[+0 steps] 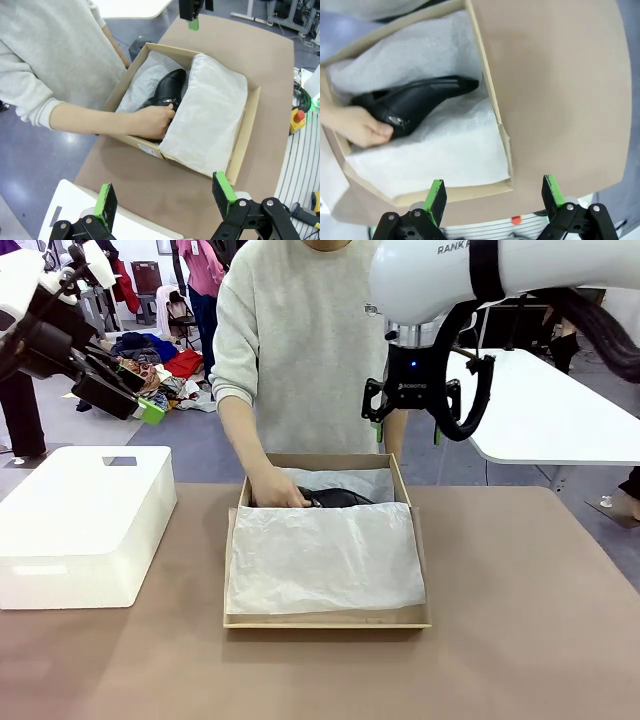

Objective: Pack the shoes into the box.
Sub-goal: Close the Shoes Box.

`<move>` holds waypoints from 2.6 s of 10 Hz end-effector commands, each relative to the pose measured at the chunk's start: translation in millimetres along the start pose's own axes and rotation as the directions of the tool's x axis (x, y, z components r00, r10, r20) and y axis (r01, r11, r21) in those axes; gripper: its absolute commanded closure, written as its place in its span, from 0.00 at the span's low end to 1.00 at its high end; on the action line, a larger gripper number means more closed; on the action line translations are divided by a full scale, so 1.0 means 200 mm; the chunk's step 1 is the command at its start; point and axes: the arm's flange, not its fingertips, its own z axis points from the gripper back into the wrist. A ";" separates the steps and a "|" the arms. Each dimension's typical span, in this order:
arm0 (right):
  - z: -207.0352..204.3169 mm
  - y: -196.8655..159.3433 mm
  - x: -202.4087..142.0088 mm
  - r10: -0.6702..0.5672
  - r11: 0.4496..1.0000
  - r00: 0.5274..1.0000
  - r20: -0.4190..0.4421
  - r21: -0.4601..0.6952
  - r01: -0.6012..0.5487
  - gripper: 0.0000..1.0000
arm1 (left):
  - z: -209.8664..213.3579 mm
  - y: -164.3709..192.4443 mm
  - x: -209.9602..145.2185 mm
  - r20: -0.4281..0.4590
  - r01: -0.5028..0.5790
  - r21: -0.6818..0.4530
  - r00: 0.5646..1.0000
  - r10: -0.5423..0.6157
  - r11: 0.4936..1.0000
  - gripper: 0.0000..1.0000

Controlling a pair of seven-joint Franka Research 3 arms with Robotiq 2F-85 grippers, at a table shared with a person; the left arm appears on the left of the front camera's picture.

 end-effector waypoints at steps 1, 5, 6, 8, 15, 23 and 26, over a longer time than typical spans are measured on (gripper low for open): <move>0.02 -0.24 -0.01 0.238 0.970 0.970 -0.050 0.053 -0.236 0.00 | 0.00 0.01 0.00 0.011 0.007 -0.012 1.000 -0.006 1.000 0.00; 0.03 -0.56 0.03 0.607 0.775 0.793 0.048 0.184 -0.605 0.00 | 0.00 0.01 0.00 0.011 0.007 -0.012 1.000 -0.006 1.000 0.00; 0.00 -0.62 0.05 0.671 0.708 0.736 0.087 0.218 -0.672 0.00 | 0.00 0.01 0.00 0.011 0.007 -0.012 1.000 -0.006 1.000 0.00; -0.05 -0.68 0.10 0.733 0.593 0.665 0.141 0.346 -0.727 0.00 | 0.00 0.01 0.00 0.011 0.007 -0.012 1.000 -0.006 1.000 0.00; -0.08 -0.66 0.11 0.743 0.570 0.649 0.164 0.353 -0.742 0.00 | 0.00 0.01 0.00 0.011 0.007 -0.012 1.000 -0.006 1.000 0.00; -0.06 -0.91 0.15 0.925 0.009 0.143 0.353 0.356 -0.934 0.00 | 0.00 0.01 0.00 0.011 0.007 -0.012 1.000 -0.006 1.000 0.00; -0.04 -0.98 0.17 0.898 -0.080 0.072 0.433 0.322 -0.943 0.60 | 0.00 0.01 0.00 0.011 0.007 -0.012 1.000 -0.006 1.000 0.00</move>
